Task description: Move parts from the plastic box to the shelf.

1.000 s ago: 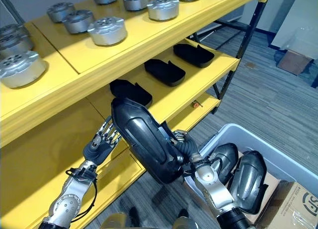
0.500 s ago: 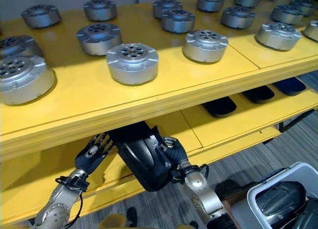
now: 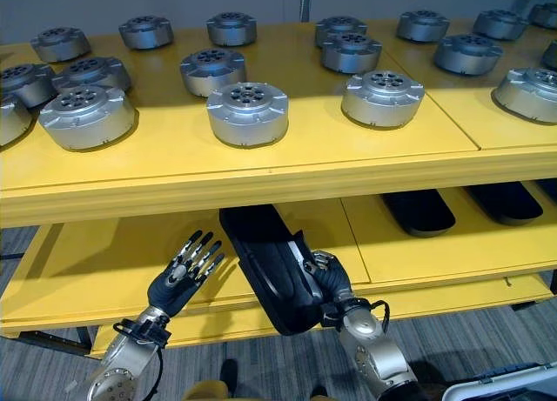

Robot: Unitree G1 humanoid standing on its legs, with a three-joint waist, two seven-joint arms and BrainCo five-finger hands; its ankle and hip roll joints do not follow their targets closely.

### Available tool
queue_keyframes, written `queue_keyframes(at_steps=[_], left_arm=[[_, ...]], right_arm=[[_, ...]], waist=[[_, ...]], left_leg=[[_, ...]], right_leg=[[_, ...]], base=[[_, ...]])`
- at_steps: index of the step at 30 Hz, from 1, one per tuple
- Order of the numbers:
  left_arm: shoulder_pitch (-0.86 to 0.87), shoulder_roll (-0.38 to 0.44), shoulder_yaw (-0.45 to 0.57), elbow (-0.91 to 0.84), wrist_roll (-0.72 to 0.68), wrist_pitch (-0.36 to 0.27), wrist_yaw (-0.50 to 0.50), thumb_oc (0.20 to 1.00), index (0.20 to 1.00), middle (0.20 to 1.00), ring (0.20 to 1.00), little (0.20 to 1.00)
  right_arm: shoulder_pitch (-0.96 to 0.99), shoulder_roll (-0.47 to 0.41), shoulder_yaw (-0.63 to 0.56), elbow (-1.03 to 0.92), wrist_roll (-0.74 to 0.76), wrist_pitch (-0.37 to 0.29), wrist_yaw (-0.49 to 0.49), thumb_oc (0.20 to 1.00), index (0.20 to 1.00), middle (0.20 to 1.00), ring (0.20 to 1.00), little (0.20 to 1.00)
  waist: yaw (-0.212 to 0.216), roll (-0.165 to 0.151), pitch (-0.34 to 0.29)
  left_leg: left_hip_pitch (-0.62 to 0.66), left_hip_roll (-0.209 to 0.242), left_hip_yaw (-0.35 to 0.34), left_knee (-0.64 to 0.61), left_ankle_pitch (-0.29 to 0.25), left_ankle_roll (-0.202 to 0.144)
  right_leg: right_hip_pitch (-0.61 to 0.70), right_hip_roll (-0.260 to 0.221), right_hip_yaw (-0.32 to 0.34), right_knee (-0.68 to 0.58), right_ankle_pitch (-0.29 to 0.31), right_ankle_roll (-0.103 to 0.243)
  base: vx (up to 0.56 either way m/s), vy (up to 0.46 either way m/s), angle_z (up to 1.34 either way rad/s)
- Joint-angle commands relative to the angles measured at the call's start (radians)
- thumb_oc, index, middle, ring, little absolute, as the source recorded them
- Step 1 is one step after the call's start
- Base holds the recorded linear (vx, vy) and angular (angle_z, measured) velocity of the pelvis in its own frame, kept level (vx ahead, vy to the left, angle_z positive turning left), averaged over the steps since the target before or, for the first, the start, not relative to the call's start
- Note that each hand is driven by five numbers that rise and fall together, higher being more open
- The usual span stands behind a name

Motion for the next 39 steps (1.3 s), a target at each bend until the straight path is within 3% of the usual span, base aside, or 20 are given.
queue_keyframes(at_steps=[1,3,5,6,7,8,10,13,17,26,30,39], left_arm=[[-0.044,0.032,0.038,-0.065,-0.045,-0.074,0.005,1.000,1.000,1.000,1.000,1.000],[-0.043,0.022,0.044,-0.048,-0.061,-0.075,-0.019,1.000,1.000,1.000,1.000,1.000],[-0.049,0.017,0.043,-0.036,-0.064,-0.068,-0.034,1.000,1.000,1.000,1.000,1.000],[-0.071,0.009,0.037,-0.010,-0.061,-0.075,-0.049,1.000,1.000,1.000,1.000,1.000],[-0.080,0.005,0.030,0.003,-0.052,-0.093,-0.051,1.000,1.000,1.000,1.000,1.000],[-0.086,-0.003,0.019,0.011,-0.042,-0.107,-0.038,1.000,1.000,1.000,1.000,1.000],[-0.096,-0.010,0.017,0.019,-0.027,-0.107,-0.026,1.000,1.000,1.000,1.000,1.000],[-0.107,0.010,0.014,0.029,-0.011,-0.078,-0.009,1.000,1.000,1.000,1.000,1.000],[-0.092,0.024,0.009,0.030,-0.030,-0.077,-0.050,1.000,1.000,1.000,1.000,1.000],[-0.075,0.037,0.007,-0.004,-0.032,-0.061,-0.044,1.000,1.000,1.000,1.000,1.000],[-0.099,0.055,-0.014,-0.023,-0.047,-0.033,-0.036,1.000,1.000,1.000,1.000,1.000],[-0.261,0.096,-0.036,-0.022,-0.077,-0.020,0.023,1.000,1.000,1.000,1.000,1.000]], right_arm=[[-0.118,0.040,0.007,-0.051,0.008,-0.060,-0.019,0.200,0.200,0.200,0.200,0.200],[-0.122,0.046,0.009,-0.040,-0.004,-0.074,-0.055,0.200,0.200,0.200,0.200,0.200],[-0.119,0.043,0.008,-0.045,-0.004,-0.074,-0.084,0.200,0.200,0.200,0.200,0.200],[-0.119,0.035,0.001,-0.045,0.006,-0.070,-0.107,0.200,0.200,0.200,0.200,0.200],[-0.122,0.029,-0.006,-0.035,0.011,-0.073,-0.102,0.200,0.200,0.200,0.200,0.200],[-0.129,0.022,-0.022,-0.017,0.018,-0.076,-0.086,0.200,0.200,0.200,0.200,0.200],[-0.138,0.020,-0.037,-0.003,0.037,-0.073,-0.067,0.200,0.200,0.200,0.200,0.200],[-0.126,0.032,-0.057,-0.018,0.042,-0.066,-0.065,0.200,0.200,0.200,0.200,0.200],[-0.111,0.048,-0.072,-0.015,0.046,-0.051,-0.097,0.200,0.200,0.200,0.200,0.200],[-0.097,0.063,-0.114,0.002,0.026,-0.083,-0.131,0.200,0.200,0.200,0.200,0.200],[-0.143,0.049,-0.151,0.029,0.030,-0.099,-0.163,0.200,0.200,0.200,0.200,0.200],[-0.357,-0.050,-0.280,0.126,0.112,-0.092,-0.234,0.200,0.200,0.200,0.200,0.200]], waist=[[0.045,-0.031,0.045],[0.043,-0.021,0.058],[0.031,-0.017,0.065],[0.011,-0.023,0.071],[0.003,-0.035,0.071],[0.000,-0.044,0.065],[-0.008,-0.041,0.047],[-0.025,-0.018,0.029],[-0.029,-0.015,0.016],[-0.025,-0.044,0.019],[-0.013,-0.068,0.053],[0.015,-0.076,0.171]], left_leg=[[-0.001,0.085,0.017,0.066,0.000,-0.064],[-0.033,0.142,0.076,0.082,0.075,-0.080],[-0.038,0.169,0.149,0.111,0.096,-0.087],[-0.023,0.188,0.263,0.174,0.072,-0.081],[-0.002,0.174,0.274,0.217,0.022,-0.084],[0.003,0.153,0.263,0.267,-0.003,-0.082],[0.007,0.134,0.265,0.292,0.006,-0.072],[0.064,0.101,0.282,0.170,-0.055,-0.057],[0.099,0.075,0.273,0.111,-0.074,-0.049],[0.102,0.034,0.242,0.122,-0.112,-0.026],[0.064,0.023,0.256,0.187,-0.148,-0.010],[-0.086,0.039,0.266,0.279,-0.178,-0.003]], right_leg=[[-0.030,-0.059,-0.085,0.162,-0.071,-0.025],[-0.035,-0.059,-0.128,0.195,-0.086,-0.035],[-0.031,-0.064,-0.164,0.204,-0.089,-0.040],[-0.027,-0.079,-0.228,0.210,-0.090,-0.046],[-0.030,-0.095,-0.232,0.220,-0.099,-0.036],[-0.038,-0.100,-0.231,0.207,-0.084,-0.035],[-0.045,-0.098,-0.229,0.171,-0.055,-0.040],[-0.039,-0.123,-0.228,0.183,-0.050,-0.015],[-0.012,-0.136,-0.211,0.145,-0.022,0.008],[0.016,-0.116,-0.149,0.078,0.011,0.020],[-0.014,-0.120,-0.146,0.097,0.016,0.027],[-0.148,-0.129,-0.168,0.164,0.013,0.045]], base=[[-0.11,-0.107,0.11],[-0.11,-0.107,0.16],[-0.13,-0.100,0.69],[-0.16,-0.119,1.26],[-0.21,-0.111,1.29],[-0.14,-0.009,0.81],[-0.19,0.144,0.24],[-0.08,0.283,0.12],[0.00,0.167,0.19],[0.01,0.048,0.04],[-0.04,-0.009,-0.05],[-0.22,-0.040,0.05]])
